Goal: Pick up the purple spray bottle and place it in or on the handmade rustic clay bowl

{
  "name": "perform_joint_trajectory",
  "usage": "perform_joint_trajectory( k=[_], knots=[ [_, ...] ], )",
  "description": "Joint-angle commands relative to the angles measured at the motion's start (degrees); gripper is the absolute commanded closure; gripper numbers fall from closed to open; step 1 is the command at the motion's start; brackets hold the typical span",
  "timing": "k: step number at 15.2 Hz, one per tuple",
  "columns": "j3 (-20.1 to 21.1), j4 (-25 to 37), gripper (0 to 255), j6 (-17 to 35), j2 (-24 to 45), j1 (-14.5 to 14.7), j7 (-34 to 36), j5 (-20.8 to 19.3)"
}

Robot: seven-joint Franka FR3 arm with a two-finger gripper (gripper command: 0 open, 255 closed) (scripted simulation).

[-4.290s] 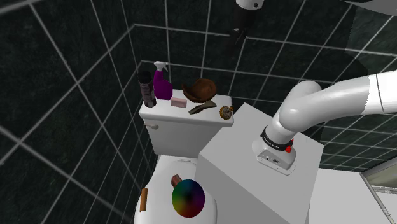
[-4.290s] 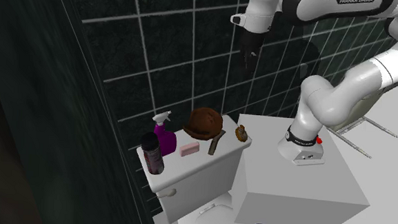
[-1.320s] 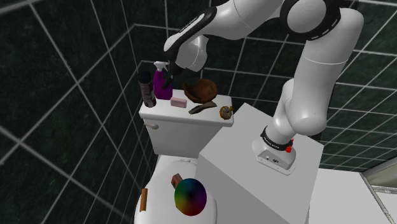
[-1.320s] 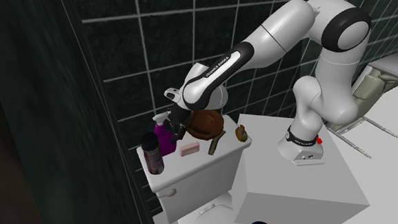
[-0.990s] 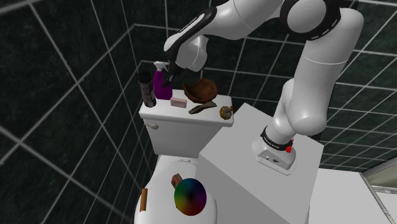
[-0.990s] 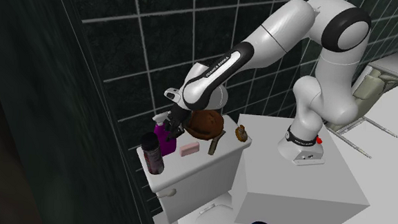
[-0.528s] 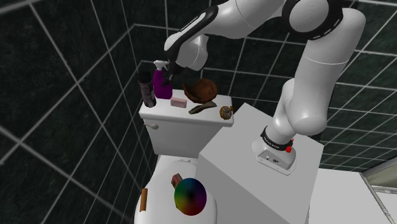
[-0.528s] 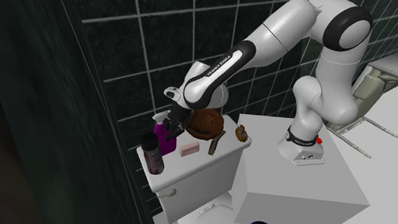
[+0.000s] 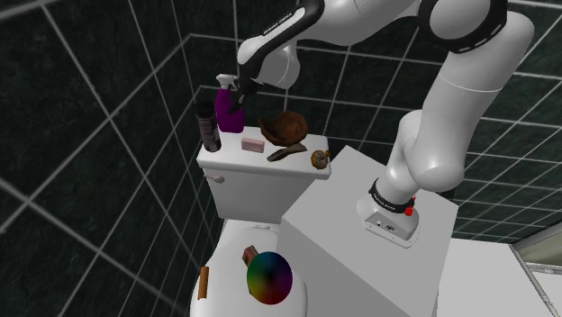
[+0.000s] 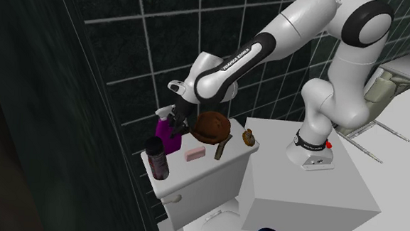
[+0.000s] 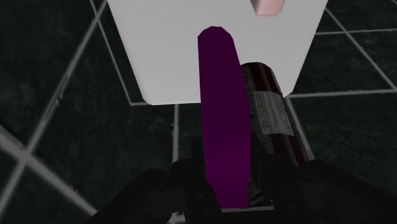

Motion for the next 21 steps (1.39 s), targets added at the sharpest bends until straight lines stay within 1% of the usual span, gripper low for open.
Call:
perform_joint_trajectory(
  k=[1,6,11,16,21],
  knots=[
    [-0.6,-0.2,255,-0.7,-1.4,0.4,2.6,-2.9],
    [-1.6,0.1,255,-2.9,-4.3,0.7,8.3,-9.3],
    [-2.0,0.9,255,-5.5,-6.9,0.6,13.1,-14.8],
    [-2.1,2.1,255,-8.5,-9.2,0.2,17.2,-19.4],
    [-1.9,3.8,255,-11.6,-11.2,-0.3,20.6,-23.0]
  ],
)
